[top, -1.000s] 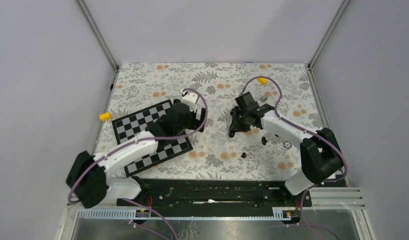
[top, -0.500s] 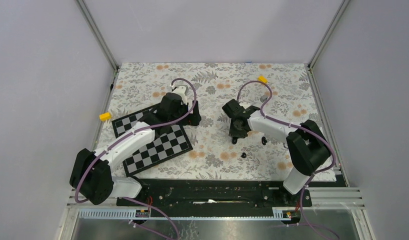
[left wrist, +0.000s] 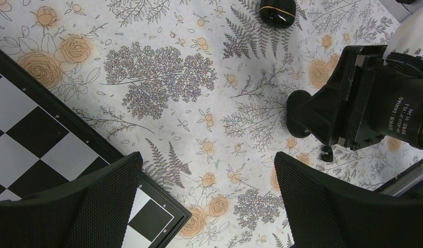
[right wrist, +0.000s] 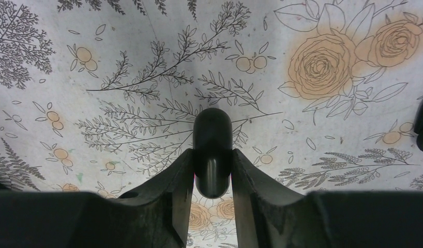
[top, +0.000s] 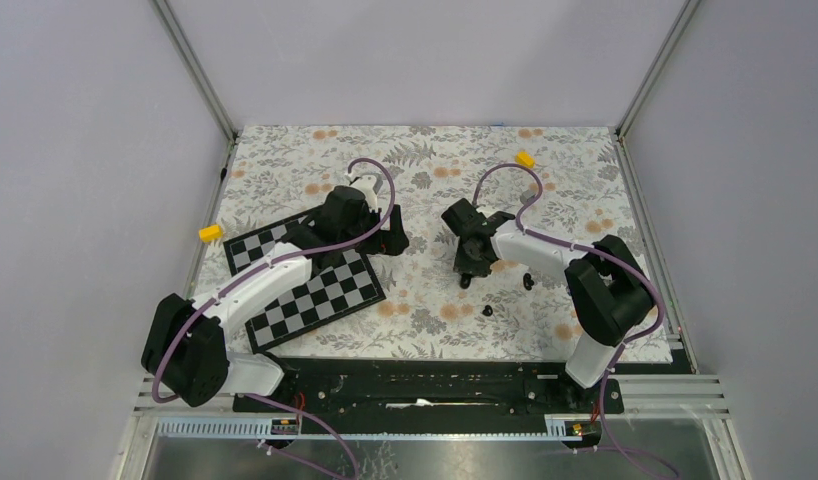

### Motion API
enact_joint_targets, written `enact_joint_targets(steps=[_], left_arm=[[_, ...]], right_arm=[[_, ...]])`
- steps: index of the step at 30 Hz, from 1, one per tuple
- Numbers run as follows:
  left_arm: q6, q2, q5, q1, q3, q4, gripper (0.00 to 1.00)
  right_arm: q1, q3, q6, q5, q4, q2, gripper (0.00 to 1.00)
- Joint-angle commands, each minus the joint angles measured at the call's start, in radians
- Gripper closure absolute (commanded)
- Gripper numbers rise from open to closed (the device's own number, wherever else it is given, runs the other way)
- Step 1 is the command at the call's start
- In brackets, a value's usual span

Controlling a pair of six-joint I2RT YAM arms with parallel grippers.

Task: Insert the wireless bluetooth earbuds into the charging case
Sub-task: Place the charging case at the center of the board.

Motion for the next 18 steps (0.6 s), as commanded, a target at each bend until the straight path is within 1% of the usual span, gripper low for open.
enact_joint_targets(steps=[1,4,5,7,8,9,12,18], left_arm=[[-0.002,-0.003,0.023,0.004,0.001,0.044,0.01],[-0.006,-0.007,0.012,0.004,-0.001,0.044,0.01],[-0.008,-0.010,0.010,0.004,0.000,0.044,0.01],[-0.011,-0.019,0.007,0.004,0.002,0.045,0.01],[-0.010,-0.025,0.004,0.004,0.003,0.046,0.01],[-0.009,-0.028,0.002,0.004,0.005,0.046,0.01],[-0.005,-0.030,-0.010,0.004,0.002,0.046,0.01],[-0.012,-0.028,-0.001,0.004,-0.002,0.044,0.01]], right_arm=[[0.007,0.026,0.021,-0.026,0.016,0.015,0.61],[0.007,0.030,0.021,-0.050,0.030,0.006,0.59],[0.007,0.029,0.020,-0.060,0.035,0.003,0.55],[0.008,0.028,0.019,-0.074,0.042,0.001,0.50],[0.009,0.028,0.018,-0.080,0.045,-0.001,0.45],[0.010,0.027,0.018,-0.087,0.048,-0.002,0.44],[0.010,0.018,0.022,-0.109,0.066,-0.015,0.42],[0.013,0.007,0.015,-0.144,0.091,-0.033,0.41]])
